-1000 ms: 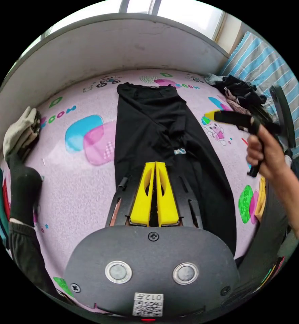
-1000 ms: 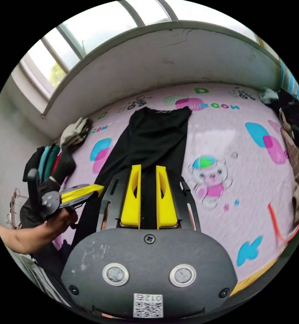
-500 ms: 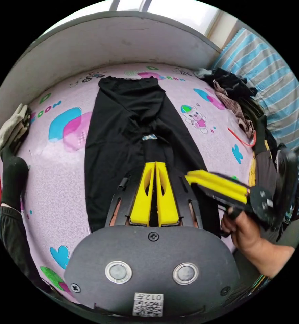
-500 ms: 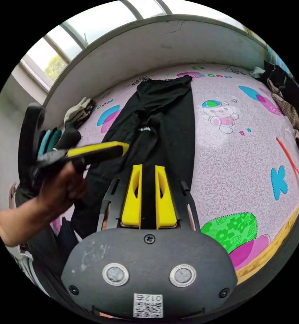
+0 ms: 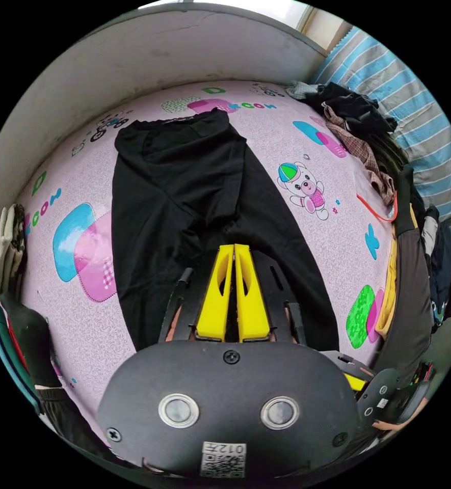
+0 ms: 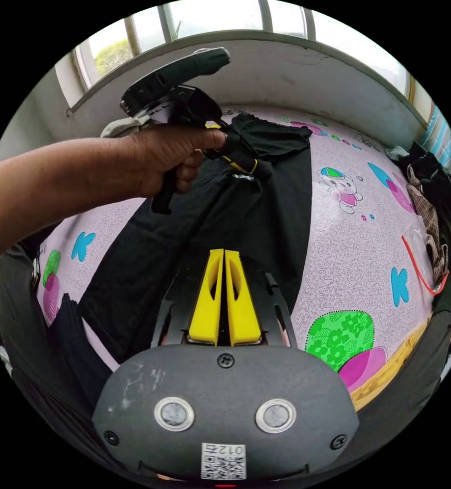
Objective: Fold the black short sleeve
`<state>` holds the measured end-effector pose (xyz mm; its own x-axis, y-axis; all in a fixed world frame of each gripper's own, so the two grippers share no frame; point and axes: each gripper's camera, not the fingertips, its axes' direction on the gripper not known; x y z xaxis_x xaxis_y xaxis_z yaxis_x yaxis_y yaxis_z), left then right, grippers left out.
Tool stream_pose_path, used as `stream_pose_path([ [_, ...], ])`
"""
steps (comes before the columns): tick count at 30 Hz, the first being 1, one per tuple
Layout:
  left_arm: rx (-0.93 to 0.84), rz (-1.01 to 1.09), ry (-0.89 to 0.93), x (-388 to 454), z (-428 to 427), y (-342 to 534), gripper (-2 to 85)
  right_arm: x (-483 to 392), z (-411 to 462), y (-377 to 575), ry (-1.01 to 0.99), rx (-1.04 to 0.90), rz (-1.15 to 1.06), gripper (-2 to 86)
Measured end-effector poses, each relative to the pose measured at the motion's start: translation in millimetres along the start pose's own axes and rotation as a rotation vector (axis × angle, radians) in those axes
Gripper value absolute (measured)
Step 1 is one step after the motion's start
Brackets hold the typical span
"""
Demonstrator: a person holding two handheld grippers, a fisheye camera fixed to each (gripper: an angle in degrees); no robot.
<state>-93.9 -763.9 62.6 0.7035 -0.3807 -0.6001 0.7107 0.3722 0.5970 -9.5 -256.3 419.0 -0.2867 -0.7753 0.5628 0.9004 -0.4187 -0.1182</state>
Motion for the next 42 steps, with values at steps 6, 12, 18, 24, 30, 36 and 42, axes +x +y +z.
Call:
stream_pose_path([
  [6, 0.011, 0.030, 0.020, -2, -10, 8, -0.1, -14, 4, 18, -0.155, 0.070, -0.038, -0.9],
  [12, -0.002, 0.029, 0.000, -4, -11, 25, -0.1, -29, 29, 34, -0.155, 0.012, 0.002, 0.4],
  [18, 0.141, -0.011, -0.098, -4, -43, 95, -0.1, -35, 15, 44, -0.065, 0.153, 0.088, 7.3],
  [24, 0.118, -0.172, -0.135, 1, -23, 180, -0.1, -40, 54, 35, 0.022, 0.078, 0.230, 8.6],
  [30, 0.128, -0.208, -0.157, 22, 2, 229, 0.0, -75, 74, 40, 0.168, 0.055, 0.227, 7.7],
  [36, 0.175, -0.154, -0.197, 40, 14, 252, 0.4, -96, 84, 44, 0.181, 0.049, 0.203, 7.8],
  [42, 0.173, -0.162, -0.194, 45, 26, 266, 0.4, -97, 84, 52, 0.084, 0.011, 0.259, 6.8],
])
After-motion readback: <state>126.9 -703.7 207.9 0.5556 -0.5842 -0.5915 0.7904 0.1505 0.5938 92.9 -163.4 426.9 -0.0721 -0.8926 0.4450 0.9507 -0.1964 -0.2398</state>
